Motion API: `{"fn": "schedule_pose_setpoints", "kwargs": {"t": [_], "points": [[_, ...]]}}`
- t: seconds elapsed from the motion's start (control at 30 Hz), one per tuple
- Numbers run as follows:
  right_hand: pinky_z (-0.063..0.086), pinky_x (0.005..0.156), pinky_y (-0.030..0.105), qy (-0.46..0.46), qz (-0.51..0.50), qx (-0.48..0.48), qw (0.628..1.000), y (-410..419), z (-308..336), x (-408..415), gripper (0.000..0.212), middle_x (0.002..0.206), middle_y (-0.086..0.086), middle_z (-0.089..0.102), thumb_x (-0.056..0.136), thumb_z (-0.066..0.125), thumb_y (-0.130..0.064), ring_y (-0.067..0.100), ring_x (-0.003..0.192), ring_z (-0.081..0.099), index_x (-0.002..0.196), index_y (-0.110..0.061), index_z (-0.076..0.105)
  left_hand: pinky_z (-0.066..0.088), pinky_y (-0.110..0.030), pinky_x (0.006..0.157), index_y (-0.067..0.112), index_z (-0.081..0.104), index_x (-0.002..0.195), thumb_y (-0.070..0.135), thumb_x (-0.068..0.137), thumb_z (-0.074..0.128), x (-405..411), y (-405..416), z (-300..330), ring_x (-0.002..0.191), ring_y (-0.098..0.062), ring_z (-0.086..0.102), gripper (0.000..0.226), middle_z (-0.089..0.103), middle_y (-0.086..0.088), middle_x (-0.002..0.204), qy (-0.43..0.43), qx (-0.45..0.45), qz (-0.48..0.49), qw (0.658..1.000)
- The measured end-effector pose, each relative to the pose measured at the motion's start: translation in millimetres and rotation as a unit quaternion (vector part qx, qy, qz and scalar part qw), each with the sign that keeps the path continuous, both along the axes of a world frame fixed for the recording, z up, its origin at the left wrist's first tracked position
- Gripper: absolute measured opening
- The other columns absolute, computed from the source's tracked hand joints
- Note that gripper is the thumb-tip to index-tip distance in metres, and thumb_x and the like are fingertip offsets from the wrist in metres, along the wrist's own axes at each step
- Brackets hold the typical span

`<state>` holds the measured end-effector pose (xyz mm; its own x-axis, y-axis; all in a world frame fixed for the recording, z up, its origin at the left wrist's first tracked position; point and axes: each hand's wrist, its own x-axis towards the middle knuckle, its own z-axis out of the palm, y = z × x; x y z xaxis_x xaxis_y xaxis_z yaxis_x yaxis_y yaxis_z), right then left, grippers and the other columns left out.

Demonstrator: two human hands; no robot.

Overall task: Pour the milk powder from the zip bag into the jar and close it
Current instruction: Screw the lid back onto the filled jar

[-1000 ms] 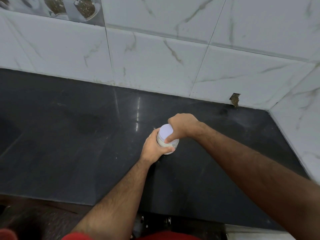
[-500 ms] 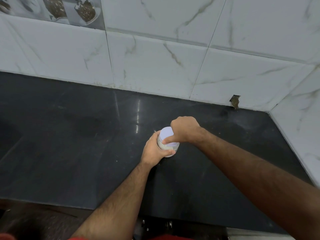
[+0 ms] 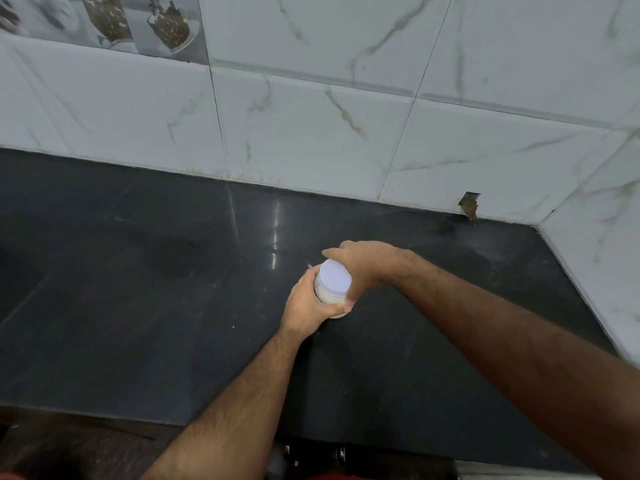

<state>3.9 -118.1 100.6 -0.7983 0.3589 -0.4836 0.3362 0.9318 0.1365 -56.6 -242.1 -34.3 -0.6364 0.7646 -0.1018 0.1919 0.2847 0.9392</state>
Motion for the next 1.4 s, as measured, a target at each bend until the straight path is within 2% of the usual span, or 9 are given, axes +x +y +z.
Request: {"fn": "schedule_pose_setpoints", "kwargs": {"t": [0.1, 0.2, 0.57, 0.97, 1.03, 1.1, 1.2, 1.33, 1.4], "points": [[0.052, 0.076, 0.033, 0.000, 0.043, -0.003, 0.999, -2.6, -0.6, -1.4, 0.077, 0.127, 0.003, 0.056, 0.074, 0.082, -0.033, 0.022, 0.103, 0.061, 0.141, -0.023, 0.046, 0.048, -0.015, 0.079, 0.050, 0.044, 0.119, 0.044, 0.044, 0.092, -0.3, 0.3, -1.6, 0.104, 0.003, 0.059, 0.088, 0.061, 0.027, 0.111, 0.001, -0.001, -0.002, 1.000], [0.055, 0.071, 0.034, 0.029, 0.040, 0.013, 0.999, -1.9, -3.2, -2.9, 0.061, 0.110, 0.001, 0.062, 0.072, 0.079, -0.040, 0.018, 0.089, 0.061, 0.125, -0.021, 0.057, 0.050, -0.018, 0.081, 0.050, 0.046, 0.119, 0.043, 0.044, 0.092, -0.8, 0.6, -3.3, 0.105, 0.001, 0.061, 0.088, 0.063, 0.025, 0.112, 0.002, -0.003, 0.004, 1.000], [0.059, 0.069, 0.036, 0.079, -0.020, -0.013, 0.997, 3.1, -8.0, -5.8, 0.057, 0.095, 0.000, 0.070, 0.062, 0.082, -0.047, 0.020, 0.083, 0.065, 0.107, -0.017, 0.066, 0.051, -0.019, 0.084, 0.056, 0.045, 0.118, 0.049, 0.046, 0.090, -0.1, 2.2, -2.8, 0.105, 0.004, 0.062, 0.085, 0.065, 0.027, 0.113, 0.015, -0.001, 0.009, 1.000], [0.051, 0.087, 0.035, 0.099, -0.074, -0.086, 0.989, 4.2, -13.6, 6.5, 0.078, 0.129, 0.004, 0.063, 0.071, 0.083, -0.041, 0.024, 0.112, 0.059, 0.138, -0.017, 0.053, 0.052, -0.029, 0.095, 0.041, 0.047, 0.131, 0.038, 0.051, 0.092, -6.6, -2.9, 8.4, 0.116, -0.008, 0.060, 0.092, 0.062, 0.021, 0.124, -0.001, -0.009, -0.045, 0.999], [0.045, 0.105, 0.038, 0.138, -0.128, -0.158, 0.969, 10.0, -19.6, 21.9, 0.094, 0.148, 0.005, 0.051, 0.073, 0.084, -0.033, 0.026, 0.132, 0.050, 0.152, -0.017, 0.038, 0.046, -0.026, 0.102, 0.033, 0.040, 0.146, 0.030, 0.056, 0.094, -11.7, -8.7, 7.7, 0.125, -0.006, 0.053, 0.105, 0.054, 0.020, 0.137, -0.005, -0.014, -0.063, 0.998], [0.043, 0.108, 0.037, 0.198, -0.208, -0.259, 0.922, 15.2, -32.2, 40.2, 0.097, 0.149, 0.006, 0.050, 0.075, 0.081, -0.019, 0.025, 0.132, 0.051, 0.157, -0.017, 0.029, 0.040, -0.027, 0.108, 0.025, 0.029, 0.156, 0.023, 0.063, 0.094, -19.6, -18.1, 5.4, 0.132, -0.007, 0.046, 0.114, 0.046, 0.015, 0.146, -0.008, -0.030, -0.060, 0.998], [0.052, 0.090, 0.034, 0.287, -0.324, -0.368, 0.823, 14.7, -63.3, 61.5, 0.089, 0.131, 0.011, 0.059, 0.078, 0.073, 0.002, 0.026, 0.110, 0.064, 0.155, -0.011, 0.030, 0.041, -0.031, 0.109, 0.021, 0.040, 0.152, 0.017, 0.070, 0.090, -30.6, -31.7, 0.8, 0.135, -0.018, 0.050, 0.096, 0.047, 0.003, 0.152, 0.001, -0.055, -0.045, 0.997], [0.052, 0.067, 0.023, 0.349, -0.388, -0.409, 0.749, -4.7, -101.8, 70.5, 0.083, 0.125, 0.010, 0.060, 0.078, 0.069, 0.010, 0.021, 0.099, 0.068, 0.151, -0.011, 0.036, 0.046, -0.033, 0.107, 0.020, 0.048, 0.147, 0.013, 0.078, 0.085, -30.8, -35.6, 0.9, 0.123, -0.019, 0.060, 0.078, 0.057, 0.000, 0.143, -0.017, -0.049, -0.045, 0.998], [0.056, 0.072, 0.025, 0.385, -0.392, -0.435, 0.713, -14.2, -114.2, 70.6, 0.081, 0.124, 0.008, 0.063, 0.075, 0.073, 0.010, 0.021, 0.101, 0.069, 0.146, -0.010, 0.041, 0.048, -0.035, 0.107, 0.024, 0.052, 0.143, 0.011, 0.082, 0.081, -27.8, -31.6, 3.7, 0.117, -0.015, 0.063, 0.069, 0.062, 0.003, 0.137, -0.022, -0.028, -0.056, 0.998]]}}
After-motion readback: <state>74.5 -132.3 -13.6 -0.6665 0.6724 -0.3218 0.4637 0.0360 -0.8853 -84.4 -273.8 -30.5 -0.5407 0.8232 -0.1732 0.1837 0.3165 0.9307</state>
